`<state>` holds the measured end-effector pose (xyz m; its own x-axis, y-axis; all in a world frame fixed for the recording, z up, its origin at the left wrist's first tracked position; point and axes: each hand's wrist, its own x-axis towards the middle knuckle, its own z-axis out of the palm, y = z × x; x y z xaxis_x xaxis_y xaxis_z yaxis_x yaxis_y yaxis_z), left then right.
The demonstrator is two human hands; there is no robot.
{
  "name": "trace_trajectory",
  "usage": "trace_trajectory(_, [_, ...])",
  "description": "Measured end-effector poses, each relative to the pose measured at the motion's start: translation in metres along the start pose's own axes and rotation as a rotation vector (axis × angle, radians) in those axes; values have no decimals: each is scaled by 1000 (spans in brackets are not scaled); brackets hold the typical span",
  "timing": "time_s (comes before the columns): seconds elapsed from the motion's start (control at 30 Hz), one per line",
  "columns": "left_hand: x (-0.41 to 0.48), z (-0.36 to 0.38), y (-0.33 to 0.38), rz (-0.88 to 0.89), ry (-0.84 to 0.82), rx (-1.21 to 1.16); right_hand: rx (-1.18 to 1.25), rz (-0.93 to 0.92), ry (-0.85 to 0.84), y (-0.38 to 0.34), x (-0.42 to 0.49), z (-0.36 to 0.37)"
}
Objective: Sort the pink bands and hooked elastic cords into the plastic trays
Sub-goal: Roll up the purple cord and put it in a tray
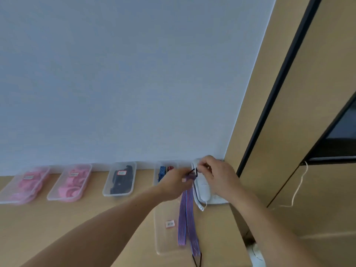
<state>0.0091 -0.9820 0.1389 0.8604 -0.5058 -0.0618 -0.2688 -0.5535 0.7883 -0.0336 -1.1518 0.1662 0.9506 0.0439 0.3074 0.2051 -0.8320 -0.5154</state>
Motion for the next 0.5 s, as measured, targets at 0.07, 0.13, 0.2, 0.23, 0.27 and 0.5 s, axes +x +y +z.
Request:
trace_trajectory(0.07, [5, -18, 15, -22, 90, -122, 58, -23, 120, -15, 16, -14])
trace_trajectory(0.13, [11, -36, 25, -21, 163, -141, 122, -38, 244, -30, 28, -25])
trace_trajectory(0.2, [14, -53, 34, -15, 196, -137, 168, -60, 363, -43, 36, -34])
trace_trajectory(0.23, [14, -61, 40, -19, 190, -160, 170, -81, 407, -49, 39, -37])
trace_trajectory(0.27, [14, -67, 46, -24, 173, -212, 166, -109, 431, -55, 42, -39])
trace_trajectory(0.5, [5, -104, 76, -42, 53, -879, 127, -261, 427, -67, 36, -27])
